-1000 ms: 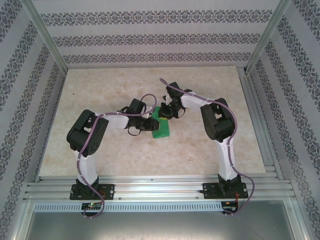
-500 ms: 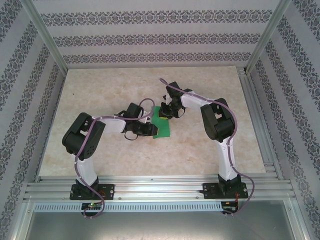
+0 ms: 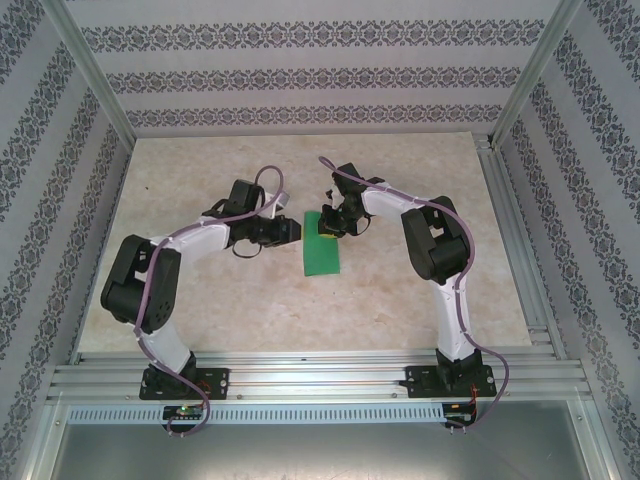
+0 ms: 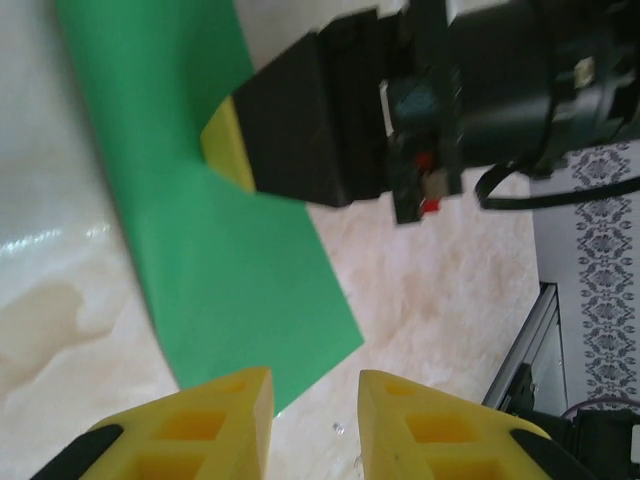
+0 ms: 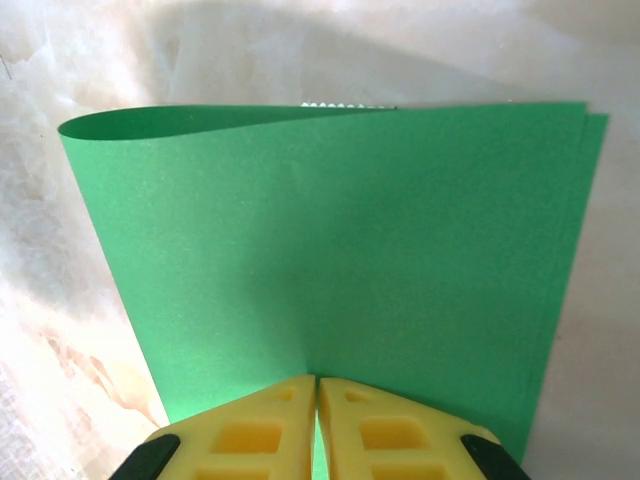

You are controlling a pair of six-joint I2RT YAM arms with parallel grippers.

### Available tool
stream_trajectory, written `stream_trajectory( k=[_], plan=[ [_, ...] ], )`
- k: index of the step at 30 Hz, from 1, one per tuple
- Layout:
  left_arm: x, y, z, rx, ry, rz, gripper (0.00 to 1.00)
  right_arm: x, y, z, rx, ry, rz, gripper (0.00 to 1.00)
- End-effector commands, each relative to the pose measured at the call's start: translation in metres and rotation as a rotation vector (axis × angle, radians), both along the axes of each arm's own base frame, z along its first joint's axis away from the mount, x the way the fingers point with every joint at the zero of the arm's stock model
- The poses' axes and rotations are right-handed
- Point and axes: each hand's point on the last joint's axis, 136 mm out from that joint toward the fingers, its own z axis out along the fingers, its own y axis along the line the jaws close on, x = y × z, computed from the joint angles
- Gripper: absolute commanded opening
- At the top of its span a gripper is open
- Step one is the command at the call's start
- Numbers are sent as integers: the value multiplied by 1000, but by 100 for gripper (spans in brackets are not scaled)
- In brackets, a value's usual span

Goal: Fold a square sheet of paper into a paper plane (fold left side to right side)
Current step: Hold the square sheet of paper at the center of the table.

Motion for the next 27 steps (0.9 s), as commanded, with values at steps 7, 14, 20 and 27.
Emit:
stream_trajectory(
  k=[7, 14, 20, 27],
  plan=[
    [3, -26, -49, 19, 118, -49, 27, 1, -21, -33, -115, 20, -23, 12],
    [-6, -28, -74, 48, 158, -58, 26, 1, -20, -32, -113, 18, -22, 12],
    [-14, -18, -101, 130, 198, -47, 26, 7, -14, -21, -83, -9, -17, 12],
    [-20, -9, -120, 189, 229, -28, 26, 27, -16, 50, -48, -160, -29, 20]
  ],
)
